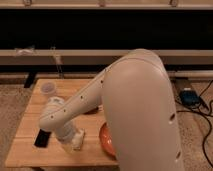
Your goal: Place the white sponge in the ceramic bowl
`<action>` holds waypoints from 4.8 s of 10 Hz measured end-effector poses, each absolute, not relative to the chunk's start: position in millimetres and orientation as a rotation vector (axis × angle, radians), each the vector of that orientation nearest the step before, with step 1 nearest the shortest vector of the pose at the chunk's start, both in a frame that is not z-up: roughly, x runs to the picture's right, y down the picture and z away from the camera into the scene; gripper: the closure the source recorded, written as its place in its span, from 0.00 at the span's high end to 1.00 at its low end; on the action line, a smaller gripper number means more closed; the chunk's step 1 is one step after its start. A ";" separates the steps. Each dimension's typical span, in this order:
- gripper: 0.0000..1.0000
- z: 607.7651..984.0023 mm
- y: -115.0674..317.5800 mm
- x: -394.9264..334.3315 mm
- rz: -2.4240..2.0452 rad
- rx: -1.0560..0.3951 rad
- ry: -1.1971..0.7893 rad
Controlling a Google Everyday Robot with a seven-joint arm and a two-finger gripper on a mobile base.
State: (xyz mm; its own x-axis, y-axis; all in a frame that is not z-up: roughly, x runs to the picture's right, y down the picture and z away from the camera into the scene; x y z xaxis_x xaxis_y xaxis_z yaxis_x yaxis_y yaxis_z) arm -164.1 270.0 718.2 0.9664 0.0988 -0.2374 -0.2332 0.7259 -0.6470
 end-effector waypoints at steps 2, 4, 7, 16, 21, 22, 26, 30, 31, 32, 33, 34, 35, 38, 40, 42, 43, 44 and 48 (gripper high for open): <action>0.68 718.5 269.2 -163.8 0.173 -0.732 0.194; 0.68 721.1 263.3 -168.5 0.059 -0.665 0.189; 0.68 729.6 250.2 -174.8 -0.322 -0.527 0.118; 0.68 768.9 213.9 -153.1 -0.794 -0.507 -0.006; 0.68 784.4 248.4 -161.9 -0.862 -0.551 -0.047; 0.68 787.6 251.1 -164.6 -0.854 -0.557 -0.056; 0.46 800.4 250.1 -162.0 -0.794 -0.564 -0.055; 0.00 760.2 227.7 -152.4 -0.692 -0.470 -0.045; 0.00 751.2 223.3 -147.0 -0.667 -0.456 -0.037; 0.00 745.8 219.1 -139.0 -0.641 -0.444 -0.027; 0.00 739.1 214.7 -131.2 -0.612 -0.429 -0.018; 0.00 729.4 209.6 -123.4 -0.584 -0.411 -0.010; 0.00 722.4 205.2 -112.0 -0.556 -0.401 0.006; 0.00 694.3 184.4 -60.5 -0.447 -0.372 0.078; 0.01 680.1 168.4 -20.6 -0.360 -0.364 0.135; 0.14 681.8 152.6 17.2 -0.251 -0.372 0.185; 0.24 683.0 145.9 39.1 -0.191 -0.385 0.211; 0.36 687.4 144.1 59.4 -0.134 -0.416 0.235; 0.75 715.4 178.4 93.6 -0.021 -0.521 0.241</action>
State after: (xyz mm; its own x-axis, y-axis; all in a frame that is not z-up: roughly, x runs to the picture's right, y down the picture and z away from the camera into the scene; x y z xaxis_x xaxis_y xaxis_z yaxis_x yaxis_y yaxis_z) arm 93.6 178.4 715.4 0.9715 -0.0815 -0.2226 -0.0409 0.8675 -0.4957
